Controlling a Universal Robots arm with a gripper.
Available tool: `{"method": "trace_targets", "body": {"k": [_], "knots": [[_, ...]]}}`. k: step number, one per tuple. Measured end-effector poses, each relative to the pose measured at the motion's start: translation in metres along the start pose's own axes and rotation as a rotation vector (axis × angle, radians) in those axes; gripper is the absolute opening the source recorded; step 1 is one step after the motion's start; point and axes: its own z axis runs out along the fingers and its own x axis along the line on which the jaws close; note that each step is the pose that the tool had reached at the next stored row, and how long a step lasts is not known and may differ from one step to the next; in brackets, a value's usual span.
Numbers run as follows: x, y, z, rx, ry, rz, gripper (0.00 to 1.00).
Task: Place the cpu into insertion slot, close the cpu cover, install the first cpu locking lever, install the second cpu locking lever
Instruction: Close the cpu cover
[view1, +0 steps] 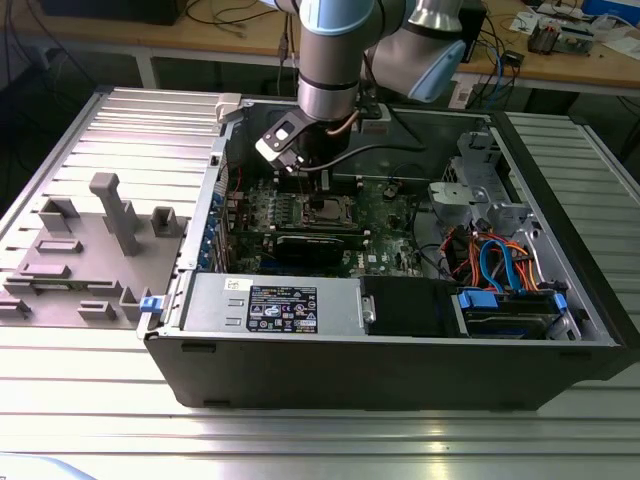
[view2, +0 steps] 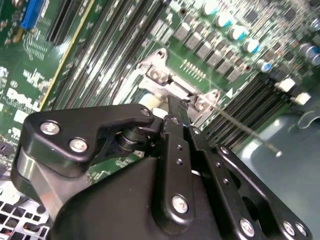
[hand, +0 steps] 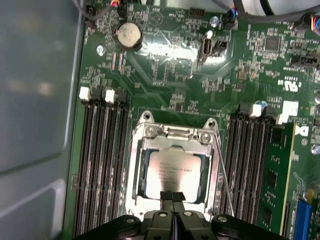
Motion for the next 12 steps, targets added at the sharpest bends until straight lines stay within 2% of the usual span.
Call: {"method": "trace_targets", "body": {"k": [7,12], "knots": [[-0.0023,0.0198,-0.0001,0.0001,-0.0003,0.0,0.11],[-0.0023,0.0203,-0.0001,0.0,-0.0003,0.0,0.11]]}}
